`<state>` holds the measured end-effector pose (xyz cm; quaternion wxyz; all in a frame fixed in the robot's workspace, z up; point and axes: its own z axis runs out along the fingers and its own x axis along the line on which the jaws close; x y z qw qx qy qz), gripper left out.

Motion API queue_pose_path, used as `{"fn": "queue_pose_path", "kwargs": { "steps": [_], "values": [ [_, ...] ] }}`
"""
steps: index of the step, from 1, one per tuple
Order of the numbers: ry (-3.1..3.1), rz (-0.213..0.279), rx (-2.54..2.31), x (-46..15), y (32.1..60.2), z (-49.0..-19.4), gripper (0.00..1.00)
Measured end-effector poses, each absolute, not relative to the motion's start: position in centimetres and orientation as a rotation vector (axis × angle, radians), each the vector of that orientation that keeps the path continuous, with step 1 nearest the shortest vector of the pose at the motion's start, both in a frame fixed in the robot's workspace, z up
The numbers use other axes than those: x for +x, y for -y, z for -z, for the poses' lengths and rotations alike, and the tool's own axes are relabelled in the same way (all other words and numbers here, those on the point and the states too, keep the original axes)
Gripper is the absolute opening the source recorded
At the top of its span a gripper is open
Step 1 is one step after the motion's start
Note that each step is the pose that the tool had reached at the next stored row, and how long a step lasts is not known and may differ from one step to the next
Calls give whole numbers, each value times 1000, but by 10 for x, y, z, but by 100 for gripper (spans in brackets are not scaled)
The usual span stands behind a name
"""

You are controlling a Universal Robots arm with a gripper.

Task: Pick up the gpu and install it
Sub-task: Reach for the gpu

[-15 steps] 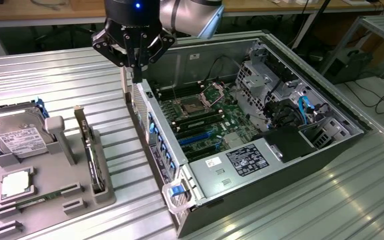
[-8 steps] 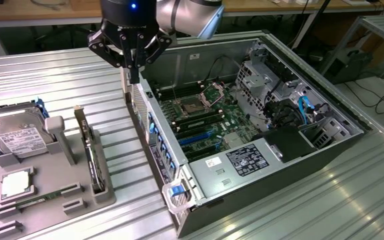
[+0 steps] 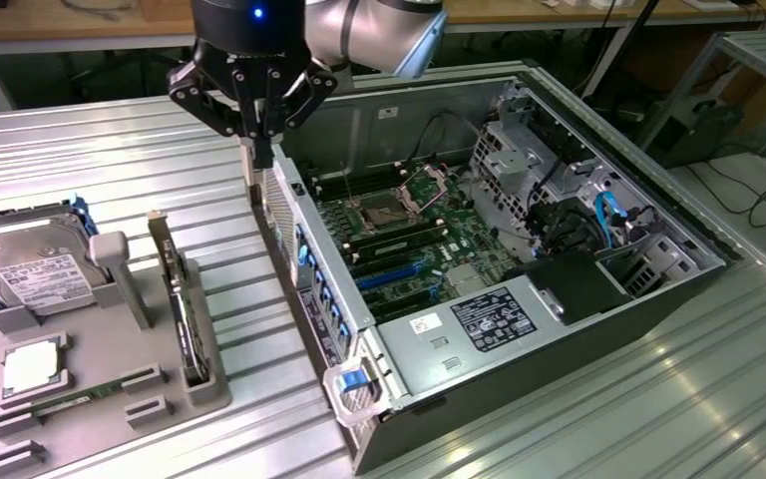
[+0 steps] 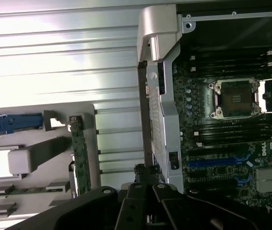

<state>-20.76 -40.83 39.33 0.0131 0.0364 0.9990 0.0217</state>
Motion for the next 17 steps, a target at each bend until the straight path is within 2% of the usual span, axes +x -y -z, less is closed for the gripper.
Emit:
{"fn": "queue_pose_path", "kwargs": {
  "steps": [17],
  "values": [
    [-3113, -68, 113, -221, 410, -393, 11]
  ]
}}
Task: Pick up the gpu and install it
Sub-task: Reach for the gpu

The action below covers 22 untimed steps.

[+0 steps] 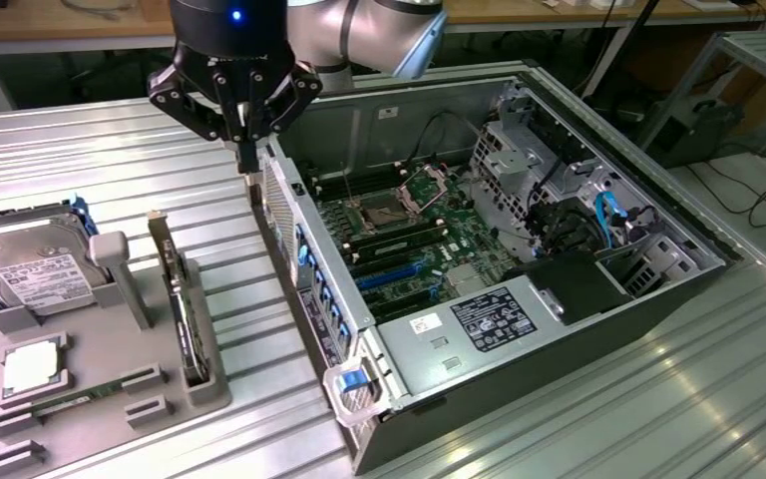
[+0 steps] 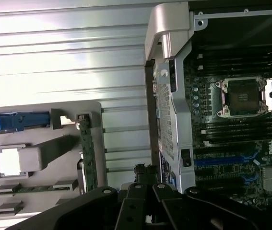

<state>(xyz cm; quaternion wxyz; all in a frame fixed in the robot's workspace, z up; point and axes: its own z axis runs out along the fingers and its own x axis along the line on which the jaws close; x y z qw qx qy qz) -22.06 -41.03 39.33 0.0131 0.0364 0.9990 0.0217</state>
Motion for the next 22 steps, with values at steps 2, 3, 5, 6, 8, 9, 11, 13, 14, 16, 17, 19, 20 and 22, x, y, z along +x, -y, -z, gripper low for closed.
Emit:
{"fn": "queue_pose_path", "kwargs": {
  "steps": [2, 3, 5, 6, 8, 9, 11, 13, 14, 16, 17, 19, 20, 22],
  "values": [
    [-3113, -68, 113, -222, 411, -393, 11],
    [-3113, -68, 114, -223, 411, -393, 11],
    [-3113, -68, 113, -224, 411, -393, 11],
    [-3113, -68, 113, -225, 411, -393, 11],
    [-3113, -68, 113, -226, 411, -393, 11],
    [-3113, -68, 113, -227, 411, -393, 11],
    [-3113, -68, 113, -229, 412, -393, 11],
    [-3113, -68, 113, -230, 412, -393, 11],
    [-3113, -68, 113, -231, 412, -393, 11],
    [-3113, -68, 114, -233, 412, -393, 11],
    [-3113, -68, 113, -234, 412, -393, 11],
    [-3113, -68, 113, -236, 413, -393, 11],
    [-3113, -68, 113, -237, 413, -393, 11],
    [-3113, -68, 113, -238, 414, -393, 11]
  ]
}}
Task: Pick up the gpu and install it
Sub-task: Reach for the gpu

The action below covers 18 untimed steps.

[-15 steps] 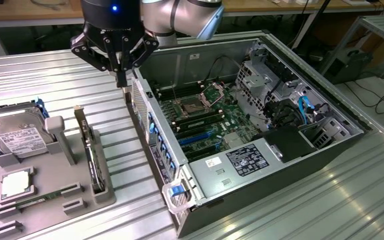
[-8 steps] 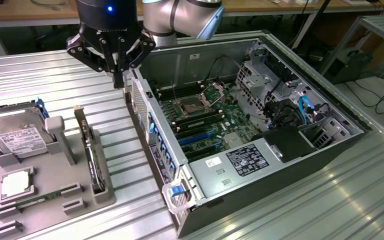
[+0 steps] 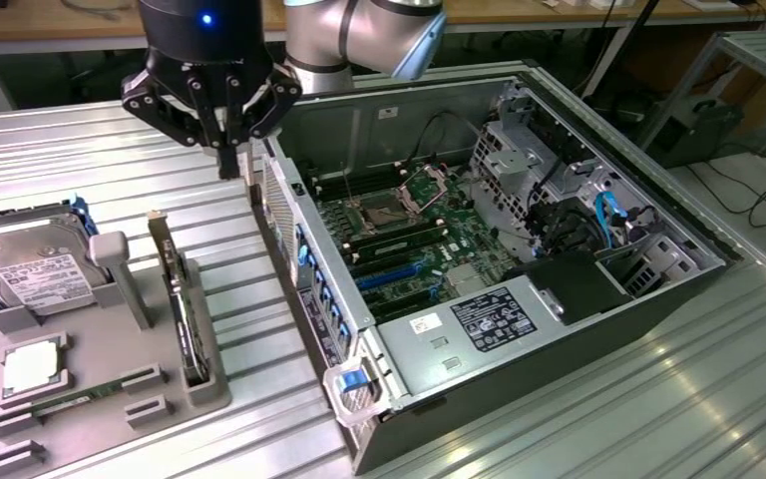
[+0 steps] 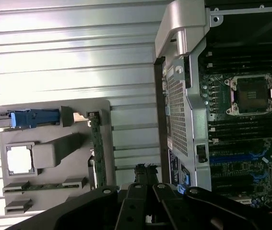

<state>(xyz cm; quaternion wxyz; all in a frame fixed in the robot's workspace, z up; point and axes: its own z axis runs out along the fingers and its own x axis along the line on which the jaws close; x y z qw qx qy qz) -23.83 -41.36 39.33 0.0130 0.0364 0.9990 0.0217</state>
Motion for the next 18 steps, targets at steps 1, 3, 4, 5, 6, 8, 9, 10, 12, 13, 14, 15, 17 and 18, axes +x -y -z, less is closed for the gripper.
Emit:
{"fn": "queue_pose_path", "kwargs": {
  "steps": [1, 3, 4, 5, 6, 8, 9, 10, 12, 13, 14, 15, 17, 18],
  "values": [
    [-3113, -68, 113, -239, 414, -393, 11],
    [-3113, -68, 113, -241, 414, -393, 11],
    [-3113, -68, 114, -242, 415, -393, 11],
    [-3113, -68, 113, -243, 415, -393, 11],
    [-3113, -68, 113, -244, 415, -393, 11],
    [-3113, -68, 113, -246, 416, -393, 11],
    [-3113, -68, 113, -247, 416, -393, 11],
    [-3113, -68, 113, -248, 416, -393, 11],
    [-3113, -68, 113, -249, 417, -393, 11],
    [-3113, -68, 113, -250, 417, -393, 11],
    [-3113, -68, 113, -251, 417, -393, 11],
    [-3113, -68, 113, -252, 418, -393, 11],
    [-3113, -68, 113, -254, 418, -393, 11],
    [-3113, -68, 113, -255, 418, -393, 11]
  ]
}}
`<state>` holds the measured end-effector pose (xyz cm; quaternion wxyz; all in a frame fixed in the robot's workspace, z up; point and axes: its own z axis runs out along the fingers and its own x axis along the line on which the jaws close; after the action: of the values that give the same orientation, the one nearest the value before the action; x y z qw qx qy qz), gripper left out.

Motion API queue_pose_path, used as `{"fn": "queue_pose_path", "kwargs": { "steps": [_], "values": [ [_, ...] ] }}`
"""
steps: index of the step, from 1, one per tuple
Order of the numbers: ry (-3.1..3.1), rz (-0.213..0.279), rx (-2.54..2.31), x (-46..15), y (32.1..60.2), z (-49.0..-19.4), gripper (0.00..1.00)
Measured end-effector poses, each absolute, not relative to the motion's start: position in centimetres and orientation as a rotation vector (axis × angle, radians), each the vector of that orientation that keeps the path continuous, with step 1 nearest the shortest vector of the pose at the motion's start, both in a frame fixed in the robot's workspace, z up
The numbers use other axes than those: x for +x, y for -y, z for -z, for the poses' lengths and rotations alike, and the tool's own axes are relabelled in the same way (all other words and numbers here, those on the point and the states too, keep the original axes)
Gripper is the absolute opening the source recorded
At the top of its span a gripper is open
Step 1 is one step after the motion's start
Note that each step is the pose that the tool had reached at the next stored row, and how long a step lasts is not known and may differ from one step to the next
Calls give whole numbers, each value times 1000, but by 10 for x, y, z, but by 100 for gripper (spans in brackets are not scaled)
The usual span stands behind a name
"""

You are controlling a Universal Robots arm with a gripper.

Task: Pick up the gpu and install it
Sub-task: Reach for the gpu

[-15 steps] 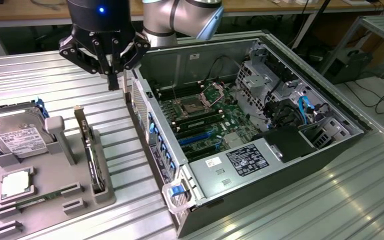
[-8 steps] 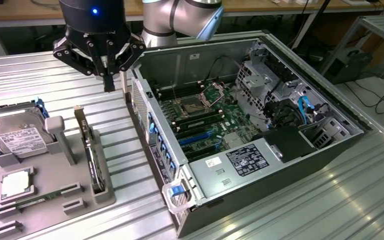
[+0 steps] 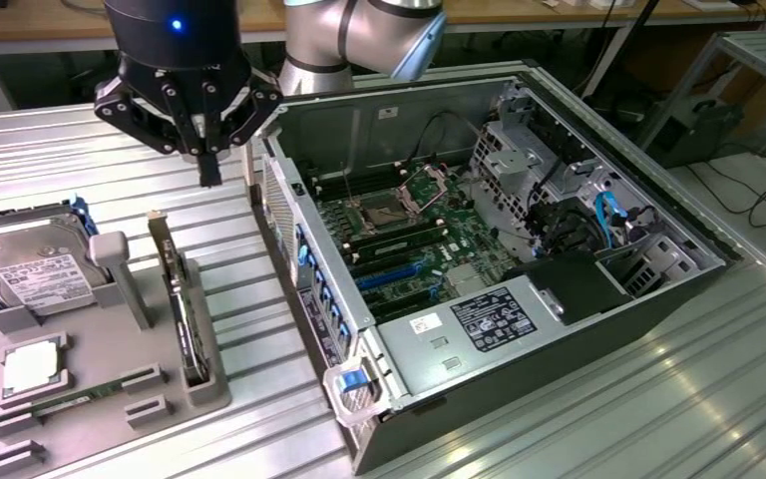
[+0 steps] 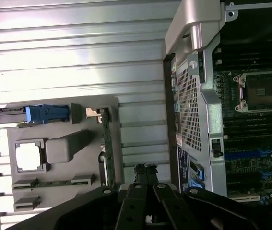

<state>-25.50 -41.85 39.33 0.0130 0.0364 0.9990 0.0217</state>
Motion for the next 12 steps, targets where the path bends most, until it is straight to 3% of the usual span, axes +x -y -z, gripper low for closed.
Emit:
{"fn": "queue_pose_path", "kwargs": {
  "steps": [12],
  "values": [
    [-3113, -68, 113, -265, 422, -393, 11]
  ]
}}
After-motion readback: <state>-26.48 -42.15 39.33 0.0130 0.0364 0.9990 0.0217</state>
